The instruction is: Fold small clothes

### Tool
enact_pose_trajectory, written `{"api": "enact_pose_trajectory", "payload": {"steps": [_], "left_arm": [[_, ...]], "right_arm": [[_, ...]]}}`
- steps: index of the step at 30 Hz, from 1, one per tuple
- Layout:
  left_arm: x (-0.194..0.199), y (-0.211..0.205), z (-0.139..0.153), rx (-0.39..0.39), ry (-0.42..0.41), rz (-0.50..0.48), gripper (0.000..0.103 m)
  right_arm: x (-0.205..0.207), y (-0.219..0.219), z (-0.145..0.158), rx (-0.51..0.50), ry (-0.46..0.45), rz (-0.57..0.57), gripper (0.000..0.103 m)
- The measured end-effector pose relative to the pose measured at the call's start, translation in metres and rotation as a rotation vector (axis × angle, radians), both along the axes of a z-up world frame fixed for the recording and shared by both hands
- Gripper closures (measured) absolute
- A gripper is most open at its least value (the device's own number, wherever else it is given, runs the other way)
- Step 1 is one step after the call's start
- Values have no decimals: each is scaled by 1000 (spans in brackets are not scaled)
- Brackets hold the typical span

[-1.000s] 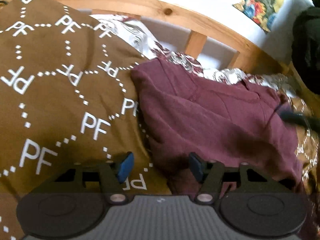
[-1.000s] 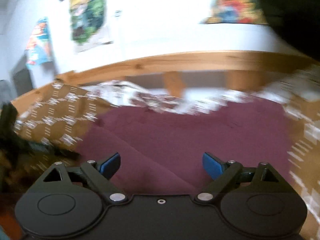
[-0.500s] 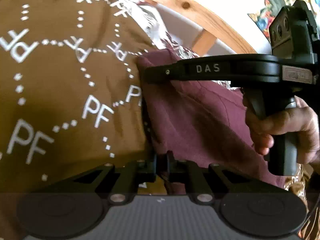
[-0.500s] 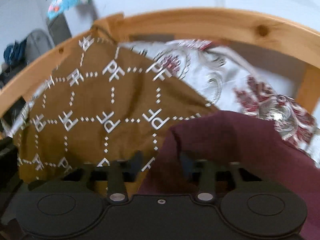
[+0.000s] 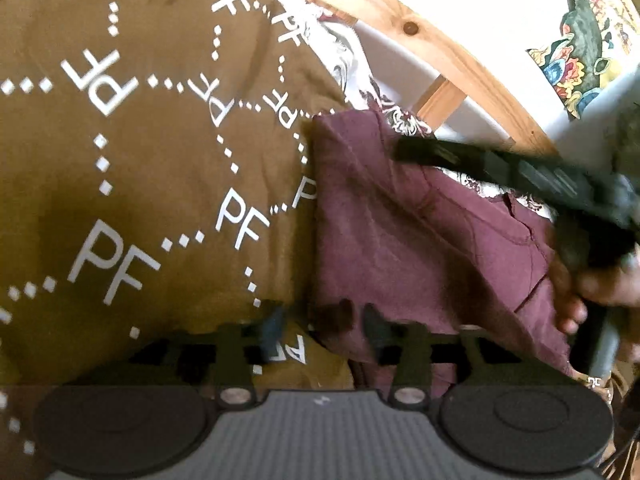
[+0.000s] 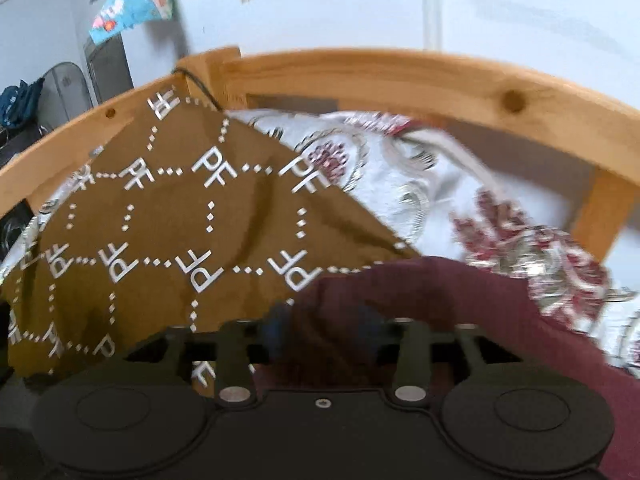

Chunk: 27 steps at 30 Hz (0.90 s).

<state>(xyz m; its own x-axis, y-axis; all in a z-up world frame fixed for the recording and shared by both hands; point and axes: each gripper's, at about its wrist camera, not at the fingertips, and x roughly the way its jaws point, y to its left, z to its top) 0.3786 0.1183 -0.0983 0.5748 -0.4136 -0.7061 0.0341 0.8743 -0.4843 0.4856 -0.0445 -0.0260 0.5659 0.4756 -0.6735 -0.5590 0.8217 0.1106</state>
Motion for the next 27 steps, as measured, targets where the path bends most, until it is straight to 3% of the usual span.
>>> {"api": "enact_pose_trajectory", "payload": {"steps": [4,8,12,17,22,27], "left_arm": [[-16,-3,16,56,-31,27,15],[-37,-13,35,145,-60,68,1],[-74,-23,50,191,-84,35,1],[-120,-50,61,257,-112,-70,1],[-161,-79,71,318,-152,-212,1],[-195,-100,79,317,-168,-438,1]], "right_arm": [[-47,-50,18,-48,-92,-27,16],[-116,-106,22,-86,-127,-86,4],[-194,-153,18,-106,-136,-161,1],[-277,-180,8,-174,-125,-189,1],[-338,-180,0,-285,-77,-103,1],[-380,-173,-13,-442,14,26,1]]}}
